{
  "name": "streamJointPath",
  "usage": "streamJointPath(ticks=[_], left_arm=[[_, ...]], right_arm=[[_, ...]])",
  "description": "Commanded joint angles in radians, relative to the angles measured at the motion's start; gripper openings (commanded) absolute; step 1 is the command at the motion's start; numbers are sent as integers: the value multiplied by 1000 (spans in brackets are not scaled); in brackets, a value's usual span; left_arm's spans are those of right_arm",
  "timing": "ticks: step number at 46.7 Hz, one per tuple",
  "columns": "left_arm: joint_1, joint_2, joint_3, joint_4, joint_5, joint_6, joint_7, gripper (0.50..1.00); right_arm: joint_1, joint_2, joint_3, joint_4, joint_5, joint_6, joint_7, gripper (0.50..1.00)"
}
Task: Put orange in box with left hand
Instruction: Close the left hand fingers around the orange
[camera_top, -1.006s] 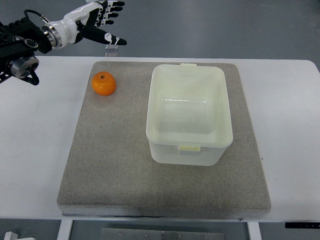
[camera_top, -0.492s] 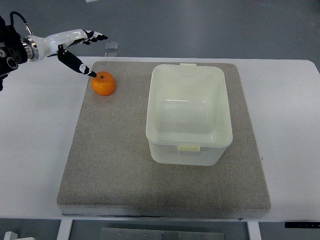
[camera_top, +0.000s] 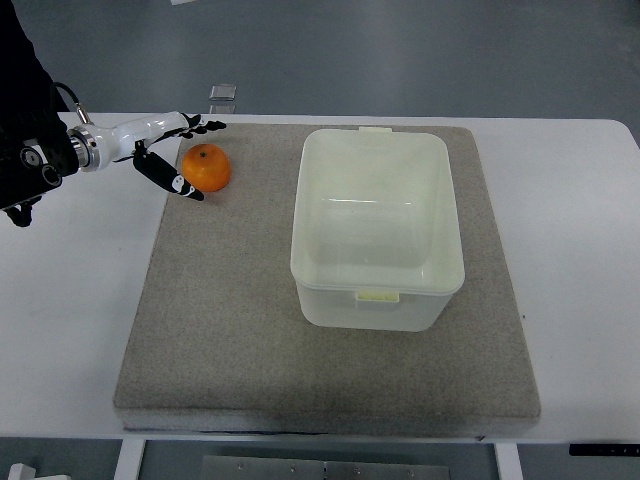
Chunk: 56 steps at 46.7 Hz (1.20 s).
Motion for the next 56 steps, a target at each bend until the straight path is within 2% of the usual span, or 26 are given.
streamJointPath(ticks=[1,12,29,40,56], left_arm=[[11,-21,3,28,4,0,0,986],[-16,-25,-2,55,70,12,0,981],[-27,-76,0,75,337,69,0,979],[-22,-119,4,152,342,77,-2,973],[-21,-121,9,160,360,75,-12,958]], right_arm=[[0,0,0,0,0,0,0,944],[0,0,0,0,0,0,0,944],[0,0,0,0,-2,0,0,944],[0,0,0,0,0,0,-1,944],[0,0,0,0,0,0,-1,944]])
